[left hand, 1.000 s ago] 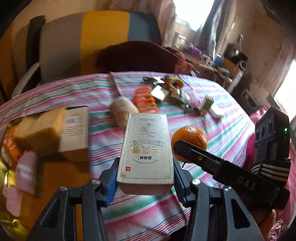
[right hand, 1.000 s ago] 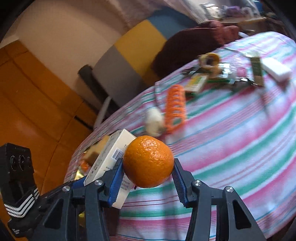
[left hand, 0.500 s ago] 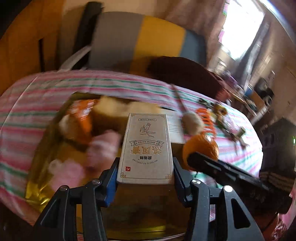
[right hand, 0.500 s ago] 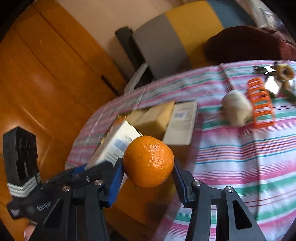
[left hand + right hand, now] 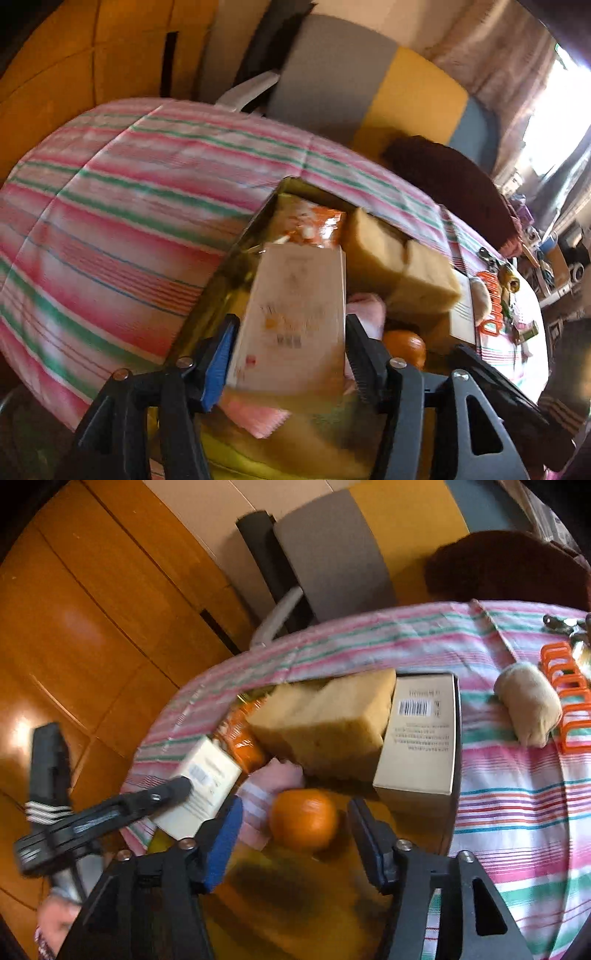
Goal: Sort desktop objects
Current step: 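Carry the box and orange into the gold tray and open both tools, then withdraw both tools toward the cream knit roll and orange plastic rack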
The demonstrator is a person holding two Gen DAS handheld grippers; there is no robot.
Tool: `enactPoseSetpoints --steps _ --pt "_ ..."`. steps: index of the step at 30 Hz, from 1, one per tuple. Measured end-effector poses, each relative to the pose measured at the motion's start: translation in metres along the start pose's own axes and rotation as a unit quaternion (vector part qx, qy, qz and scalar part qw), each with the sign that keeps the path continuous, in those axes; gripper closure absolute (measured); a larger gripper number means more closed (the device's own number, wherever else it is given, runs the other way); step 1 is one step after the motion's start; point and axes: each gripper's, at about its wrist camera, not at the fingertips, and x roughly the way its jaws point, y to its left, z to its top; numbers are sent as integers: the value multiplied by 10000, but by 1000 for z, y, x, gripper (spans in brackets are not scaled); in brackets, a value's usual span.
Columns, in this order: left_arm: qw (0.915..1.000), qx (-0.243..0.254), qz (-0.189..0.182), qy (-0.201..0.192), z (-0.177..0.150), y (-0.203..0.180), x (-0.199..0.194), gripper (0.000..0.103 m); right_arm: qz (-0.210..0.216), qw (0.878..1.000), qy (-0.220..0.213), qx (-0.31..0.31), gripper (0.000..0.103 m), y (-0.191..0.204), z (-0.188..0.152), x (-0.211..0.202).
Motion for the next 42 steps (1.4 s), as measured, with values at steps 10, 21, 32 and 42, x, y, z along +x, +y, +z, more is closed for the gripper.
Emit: enactPoseSetpoints --steps 10,21,32,42 --pt "9985 -127 205 -485 -7 5 -16 50 89 9999 -100 8 42 0 -16 -23" --pt "9986 329 103 392 -14 -9 25 51 165 9994 -193 223 42 -11 -23 -40" --pt "9985 269 459 131 8 -8 0 45 280 9976 -284 560 42 -29 -24 -49" --pt "9993 109 336 -138 -5 -17 -9 46 177 9951 -453 864 42 -53 -27 -63"
